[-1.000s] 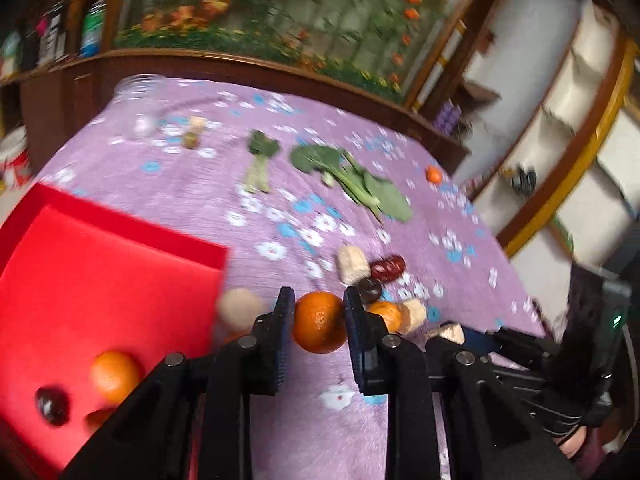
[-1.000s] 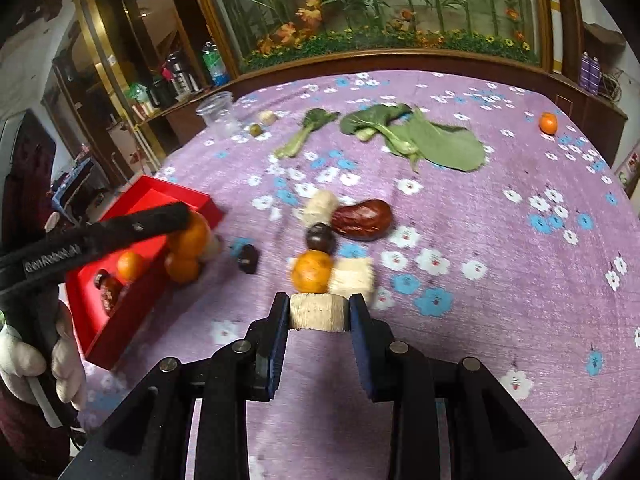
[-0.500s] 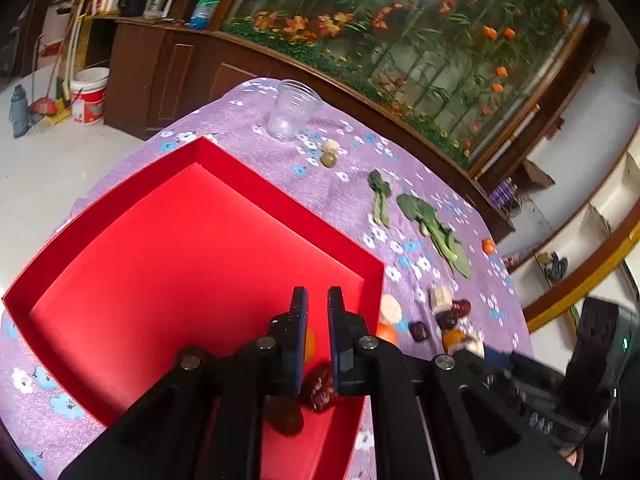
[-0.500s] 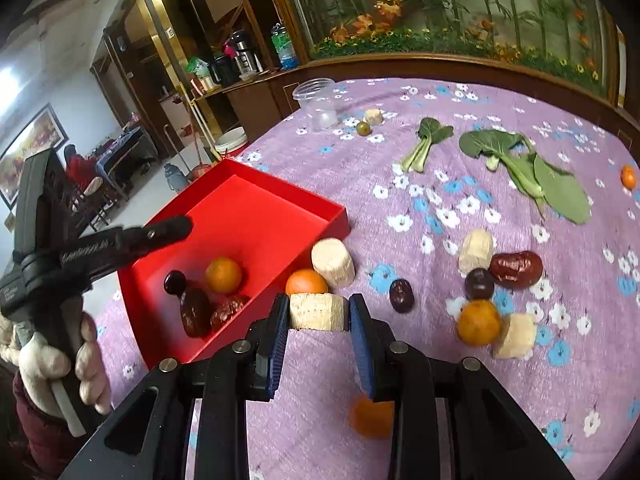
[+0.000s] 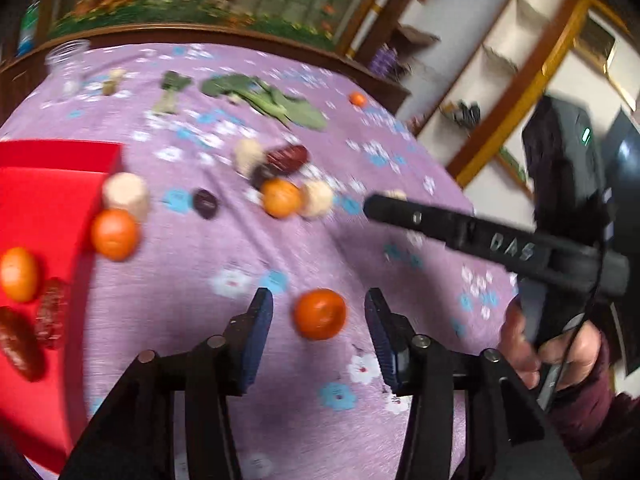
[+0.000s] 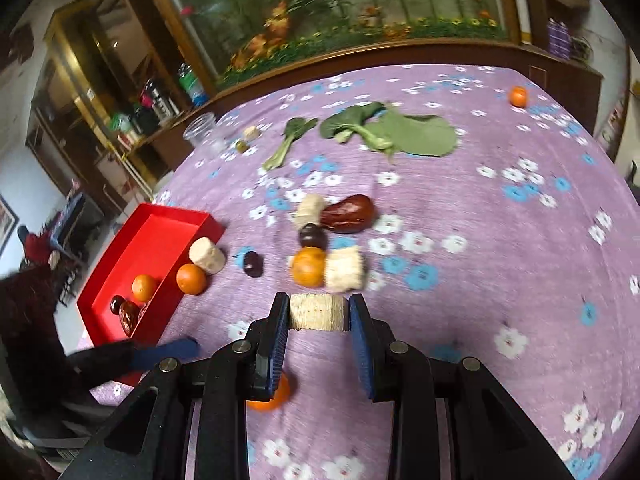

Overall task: Organize fruits
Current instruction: 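Grasp a small tangerine with the left gripper while the right gripper holds the yam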

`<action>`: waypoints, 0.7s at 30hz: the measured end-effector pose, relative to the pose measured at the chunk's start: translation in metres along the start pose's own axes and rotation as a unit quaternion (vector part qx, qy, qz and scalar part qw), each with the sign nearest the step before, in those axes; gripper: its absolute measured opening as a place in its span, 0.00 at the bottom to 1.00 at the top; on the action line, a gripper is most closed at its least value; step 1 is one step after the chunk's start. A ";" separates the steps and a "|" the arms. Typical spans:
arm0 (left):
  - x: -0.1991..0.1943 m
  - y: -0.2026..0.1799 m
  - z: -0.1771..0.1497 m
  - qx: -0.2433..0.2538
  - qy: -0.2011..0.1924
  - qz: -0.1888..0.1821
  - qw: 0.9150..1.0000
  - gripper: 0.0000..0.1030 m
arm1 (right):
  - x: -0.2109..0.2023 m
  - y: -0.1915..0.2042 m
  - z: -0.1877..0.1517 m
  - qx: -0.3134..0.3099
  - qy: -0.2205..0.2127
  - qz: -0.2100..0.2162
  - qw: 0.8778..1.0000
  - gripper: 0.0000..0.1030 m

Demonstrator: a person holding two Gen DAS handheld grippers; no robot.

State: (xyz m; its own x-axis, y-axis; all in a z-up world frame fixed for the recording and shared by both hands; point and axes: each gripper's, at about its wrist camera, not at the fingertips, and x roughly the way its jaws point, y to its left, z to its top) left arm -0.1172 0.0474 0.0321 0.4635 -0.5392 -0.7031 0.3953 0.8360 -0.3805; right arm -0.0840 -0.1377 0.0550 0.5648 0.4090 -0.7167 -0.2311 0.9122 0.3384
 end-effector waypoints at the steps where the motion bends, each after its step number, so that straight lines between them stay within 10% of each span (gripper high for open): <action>1: 0.010 -0.007 -0.001 0.007 0.007 0.007 1.000 0.46 | -0.003 -0.003 -0.002 0.002 -0.001 0.003 1.000 0.32; 12: 0.030 -0.011 -0.005 0.003 0.021 0.076 0.997 0.30 | -0.013 -0.004 -0.017 -0.002 -0.009 0.037 0.999 0.32; 21: -0.062 0.057 0.007 -0.110 -0.091 0.068 0.987 0.30 | 0.007 0.056 -0.013 -0.066 0.018 0.071 0.995 0.32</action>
State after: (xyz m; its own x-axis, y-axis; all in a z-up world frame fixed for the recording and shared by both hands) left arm -0.1175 0.1277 0.0580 0.6435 -0.4125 -0.6448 0.1460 0.8930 -0.4256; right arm -0.1037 -0.0832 0.0614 0.4907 0.5321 -0.6899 -0.4101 0.8397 0.3560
